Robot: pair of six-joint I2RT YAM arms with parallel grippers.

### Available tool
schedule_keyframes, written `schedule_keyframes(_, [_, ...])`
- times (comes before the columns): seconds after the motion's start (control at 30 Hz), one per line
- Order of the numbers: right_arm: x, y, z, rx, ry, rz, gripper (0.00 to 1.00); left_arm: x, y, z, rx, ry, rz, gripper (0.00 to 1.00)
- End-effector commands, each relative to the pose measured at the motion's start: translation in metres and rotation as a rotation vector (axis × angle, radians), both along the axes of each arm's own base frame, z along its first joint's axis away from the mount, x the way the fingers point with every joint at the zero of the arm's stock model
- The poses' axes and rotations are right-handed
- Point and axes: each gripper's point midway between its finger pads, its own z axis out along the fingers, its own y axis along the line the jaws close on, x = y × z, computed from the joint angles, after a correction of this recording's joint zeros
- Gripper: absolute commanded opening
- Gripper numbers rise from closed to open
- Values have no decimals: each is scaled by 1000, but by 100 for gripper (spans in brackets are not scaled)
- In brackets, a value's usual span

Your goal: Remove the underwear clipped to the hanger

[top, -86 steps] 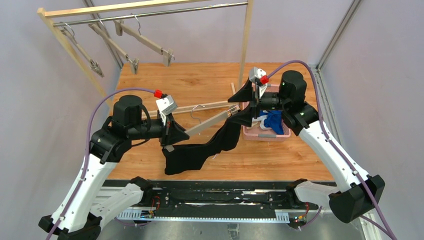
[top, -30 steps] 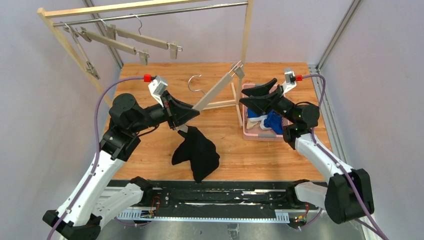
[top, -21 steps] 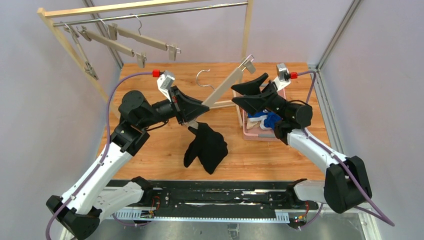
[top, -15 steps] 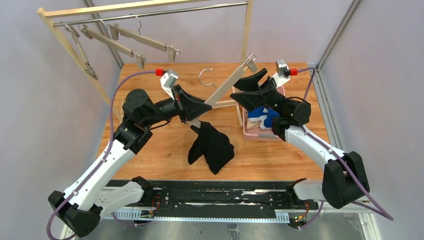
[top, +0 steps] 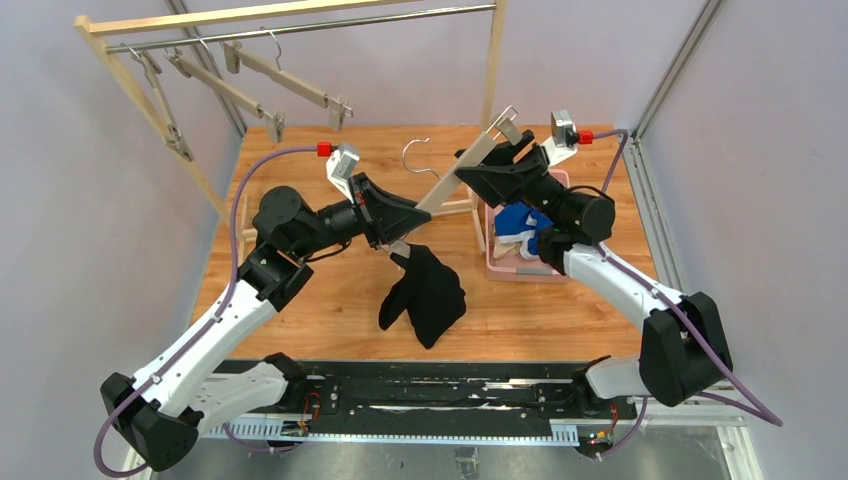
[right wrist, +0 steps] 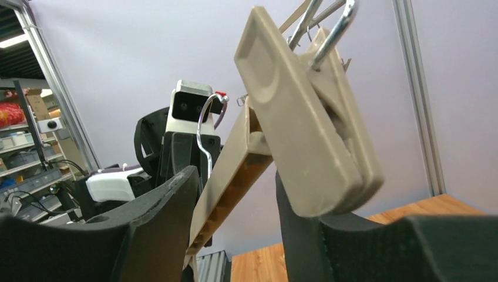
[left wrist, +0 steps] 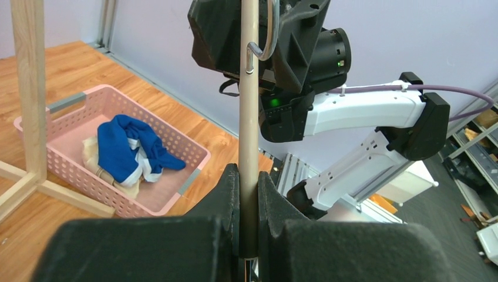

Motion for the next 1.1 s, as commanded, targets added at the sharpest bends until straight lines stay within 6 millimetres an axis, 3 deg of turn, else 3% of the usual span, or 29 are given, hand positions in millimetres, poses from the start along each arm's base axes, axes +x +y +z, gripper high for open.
schedule_keyframes(0.0, [-9,0,25,57,-89,-9,50,-4,2,24,-79,-67,10,0])
schedule_keyframes(0.07, [-10,2,25,54,-91,-5,46,-4,1,24,-79,-64,8,0])
schedule_keyframes(0.1, [-10,3,25,51,-91,-2,39,-4,0,23,-80,-65,8,0])
schedule_keyframes(0.2, [-8,6,23,28,-74,-2,2,-2,0,24,-91,-66,15,0])
schedule_keyframes(0.23, [-7,8,22,17,-68,-8,1,-2,0,25,-96,-66,16,0])
schedule_keyframes(0.4, [-9,8,19,-16,-72,-52,1,0,-2,25,-104,-56,14,1])
schedule_keyframes(0.5, [-11,5,20,-26,-73,-71,1,2,-1,22,-104,-43,24,14])
schedule_keyframes(0.6, [-12,5,20,-34,-73,-69,0,1,-1,19,-98,-46,22,37])
schedule_keyframes(0.63, [-13,5,20,-34,-71,-66,1,0,-1,18,-94,-49,14,39])
schedule_keyframes(0.83, [-16,4,20,-28,-70,-54,1,-9,0,16,-73,-89,-16,46])
schedule_keyframes(1.07, [-21,2,24,-33,-76,-57,1,-2,15,-8,55,-92,89,52])
